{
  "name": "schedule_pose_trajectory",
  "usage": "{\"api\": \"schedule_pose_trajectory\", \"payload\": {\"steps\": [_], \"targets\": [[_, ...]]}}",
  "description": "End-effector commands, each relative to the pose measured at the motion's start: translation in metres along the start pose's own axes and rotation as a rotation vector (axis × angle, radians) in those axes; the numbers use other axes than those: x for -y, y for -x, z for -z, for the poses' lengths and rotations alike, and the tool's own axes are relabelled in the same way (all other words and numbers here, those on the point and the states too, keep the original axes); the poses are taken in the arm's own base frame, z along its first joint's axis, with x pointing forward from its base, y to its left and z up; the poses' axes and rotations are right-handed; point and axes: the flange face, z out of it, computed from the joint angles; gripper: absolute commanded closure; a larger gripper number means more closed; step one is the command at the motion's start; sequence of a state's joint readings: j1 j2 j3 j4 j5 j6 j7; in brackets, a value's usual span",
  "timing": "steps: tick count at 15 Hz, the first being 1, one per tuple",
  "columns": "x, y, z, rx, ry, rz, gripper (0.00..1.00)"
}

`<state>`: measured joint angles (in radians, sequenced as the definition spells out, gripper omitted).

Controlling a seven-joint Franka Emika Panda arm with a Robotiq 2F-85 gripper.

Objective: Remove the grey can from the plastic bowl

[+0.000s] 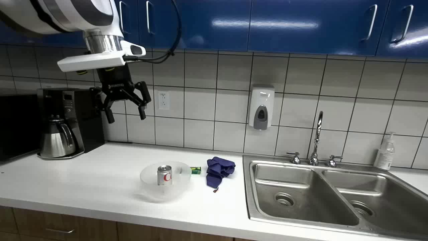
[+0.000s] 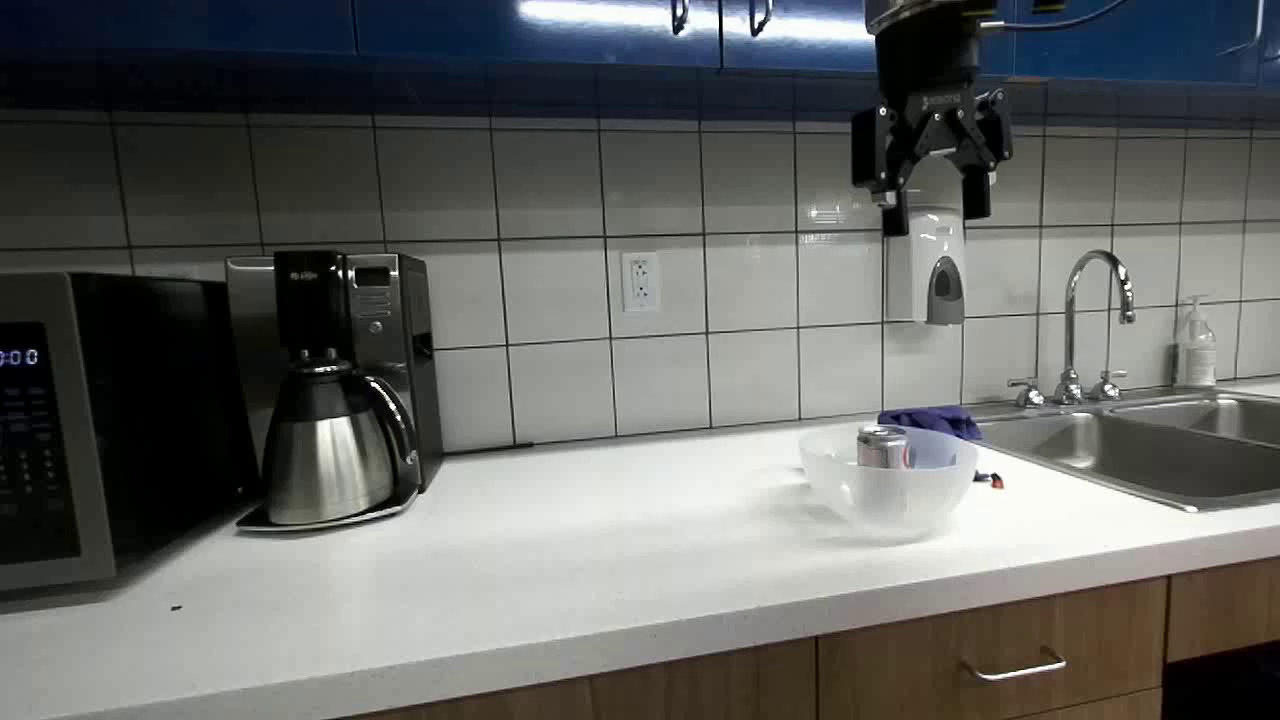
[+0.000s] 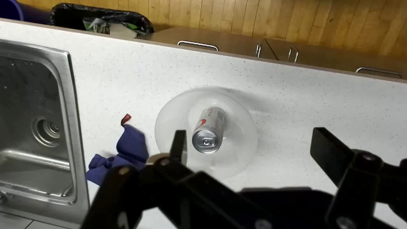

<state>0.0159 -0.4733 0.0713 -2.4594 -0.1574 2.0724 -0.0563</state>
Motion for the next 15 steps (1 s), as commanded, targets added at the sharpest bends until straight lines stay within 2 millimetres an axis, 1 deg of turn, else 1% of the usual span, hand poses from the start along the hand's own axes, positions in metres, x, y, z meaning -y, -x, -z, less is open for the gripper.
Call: {"api": "schedule_pose_trajectory", "payload": {"steps": [1, 7, 9, 15], "targets": [[0.0, 0.0, 0.0, 0.001, 0.0, 0.0, 0.0], [0.0, 0.0, 0.0, 0.001, 0.0, 0.0, 0.0], [0.001, 0.004, -0.001, -0.017, 0.006, -0.014, 0.0], [-0.008, -0.002, -0.017, -0.045, 0.001, -0.062, 0.0]]}}
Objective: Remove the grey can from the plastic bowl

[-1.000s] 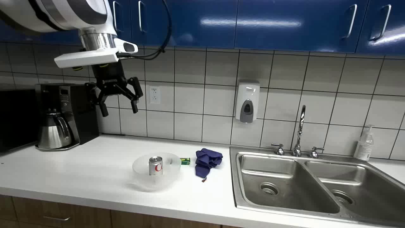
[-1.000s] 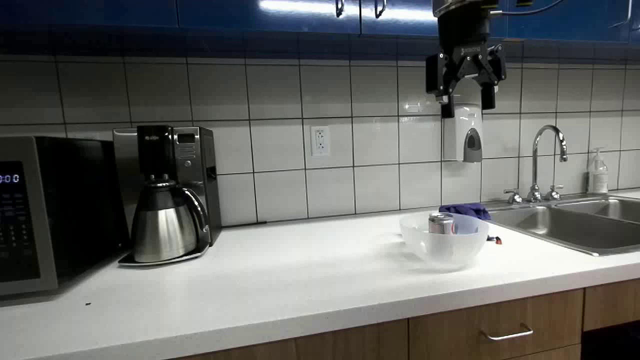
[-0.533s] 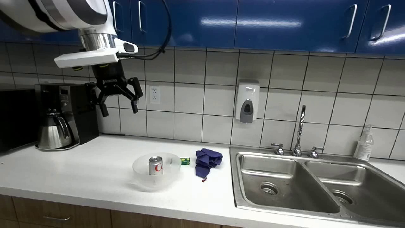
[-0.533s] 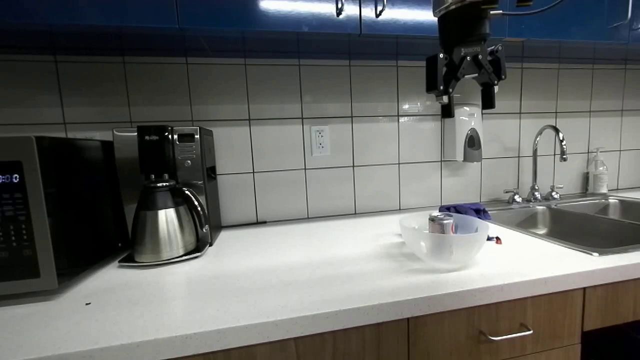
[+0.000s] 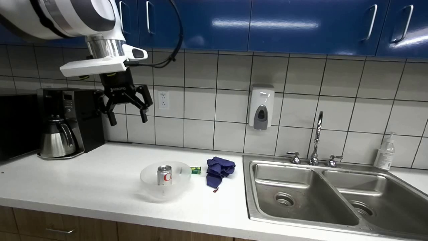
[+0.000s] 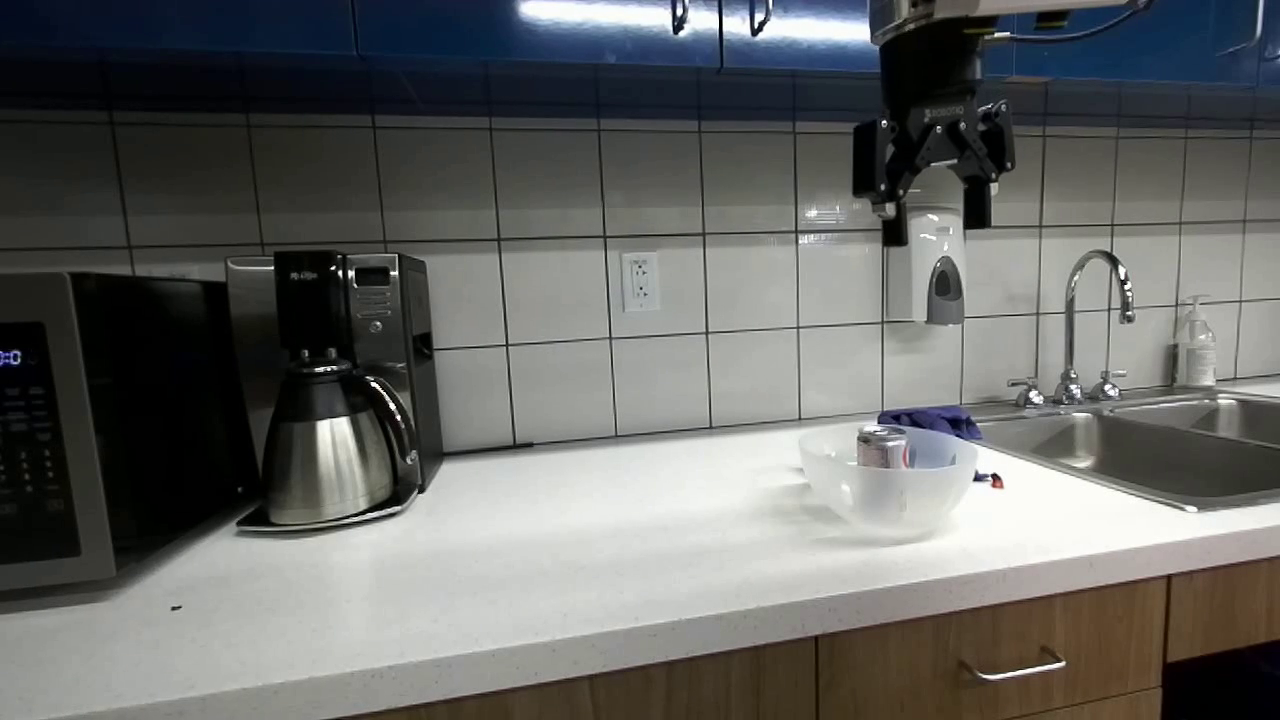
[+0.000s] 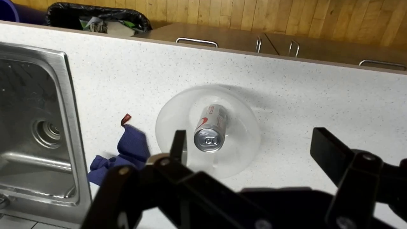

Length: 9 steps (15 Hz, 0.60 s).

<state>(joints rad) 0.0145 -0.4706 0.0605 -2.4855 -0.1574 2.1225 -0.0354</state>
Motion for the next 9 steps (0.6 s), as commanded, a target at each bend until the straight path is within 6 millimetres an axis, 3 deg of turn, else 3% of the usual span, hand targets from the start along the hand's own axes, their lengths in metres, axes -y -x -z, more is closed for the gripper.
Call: {"api": "schedule_pose_trajectory", "payload": {"steps": [1, 9], "targets": [[-0.007, -0.004, -0.014, -0.03, 0.007, -0.043, 0.0], [-0.027, -0.03, -0.079, -0.072, -0.011, -0.107, 0.0]]}}
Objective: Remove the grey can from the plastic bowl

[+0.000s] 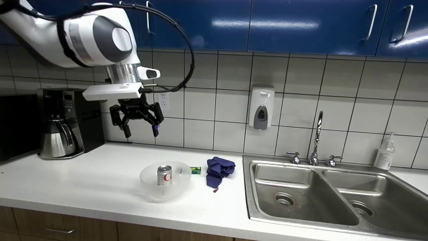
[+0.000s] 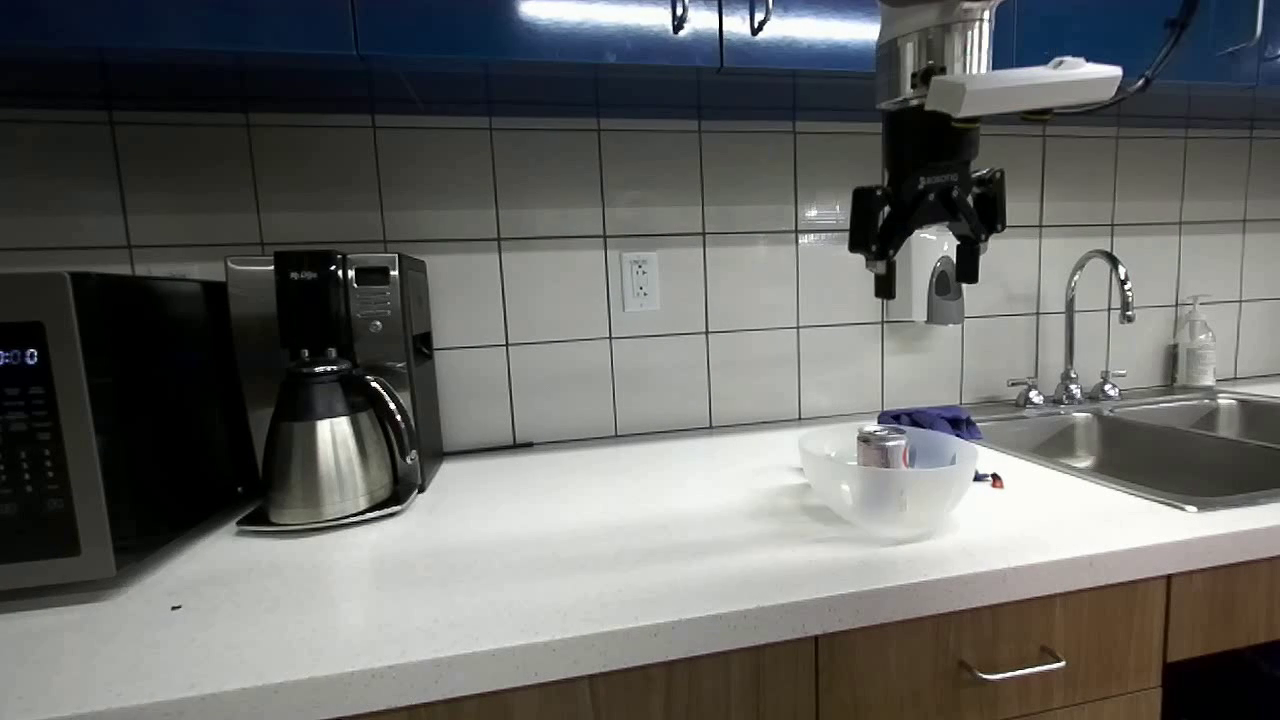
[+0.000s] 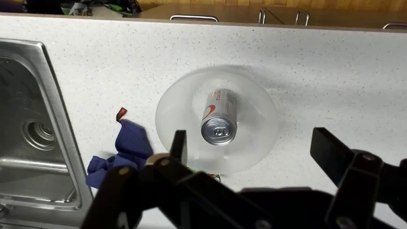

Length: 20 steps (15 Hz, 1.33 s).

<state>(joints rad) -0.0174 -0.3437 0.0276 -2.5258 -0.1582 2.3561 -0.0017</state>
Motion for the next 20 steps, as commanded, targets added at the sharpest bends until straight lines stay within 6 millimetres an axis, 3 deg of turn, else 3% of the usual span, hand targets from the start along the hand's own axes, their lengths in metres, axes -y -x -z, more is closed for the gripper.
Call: {"api": "schedule_pose_trajectory", "payload": {"steps": [1, 8, 20], "targets": [[-0.011, -0.015, -0.033, -0.011, 0.011, -0.037, 0.0], [-0.018, -0.042, -0.094, 0.003, 0.005, -0.048, 0.0], [-0.023, -0.077, -0.15, 0.055, 0.024, -0.057, 0.0]]}}
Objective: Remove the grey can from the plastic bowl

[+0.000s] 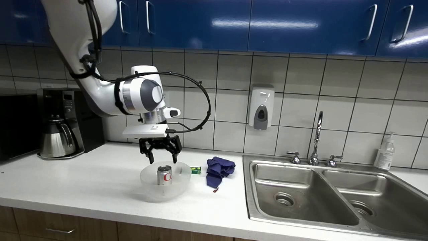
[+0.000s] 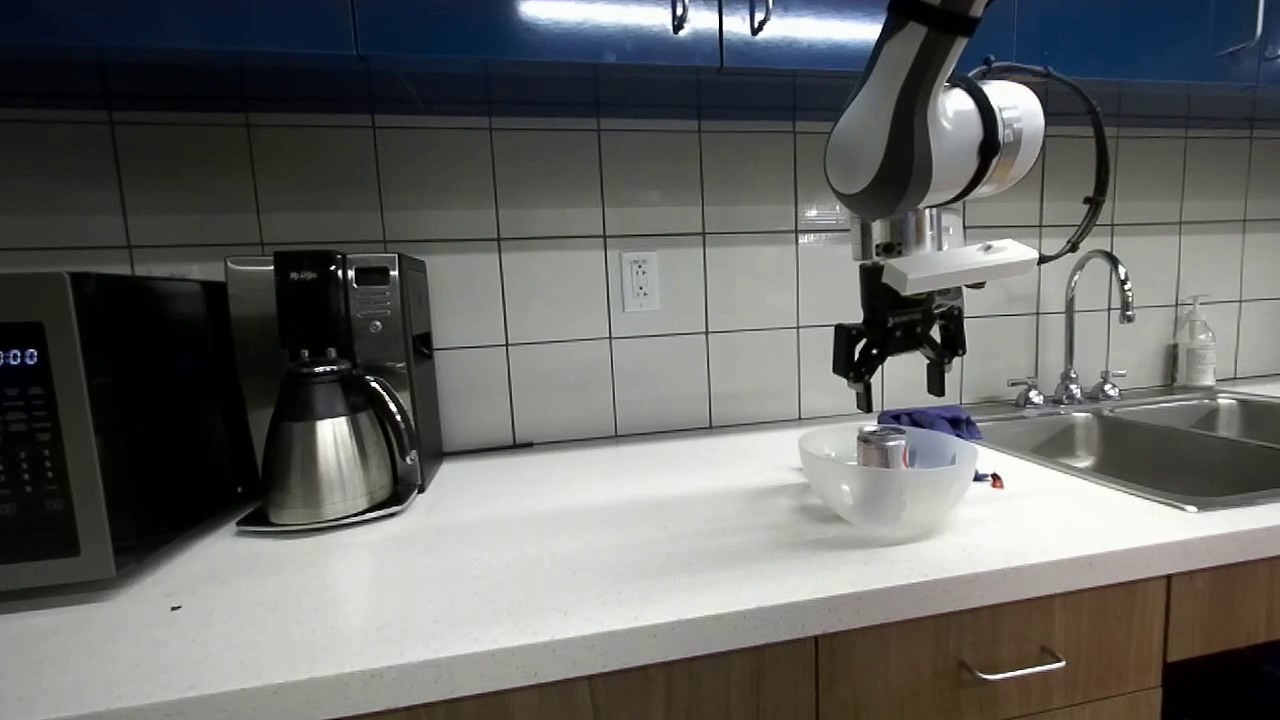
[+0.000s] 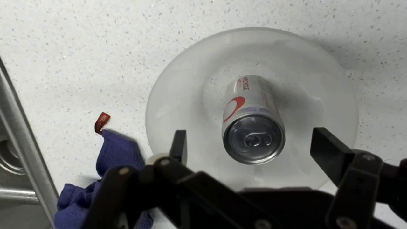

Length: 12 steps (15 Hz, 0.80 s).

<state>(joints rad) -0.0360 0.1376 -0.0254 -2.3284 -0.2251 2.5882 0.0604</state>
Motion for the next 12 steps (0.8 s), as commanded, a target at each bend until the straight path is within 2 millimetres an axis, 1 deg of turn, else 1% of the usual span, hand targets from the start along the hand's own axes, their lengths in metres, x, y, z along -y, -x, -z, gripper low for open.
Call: {"api": "schedule_pose_trajectory", "payload": {"steps": [1, 12], "targets": [[0.0, -0.015, -0.012, 0.005, 0.018, -0.01, 0.0], [0.009, -0.033, -0.044, 0.042, 0.015, 0.006, 0.0]]}}
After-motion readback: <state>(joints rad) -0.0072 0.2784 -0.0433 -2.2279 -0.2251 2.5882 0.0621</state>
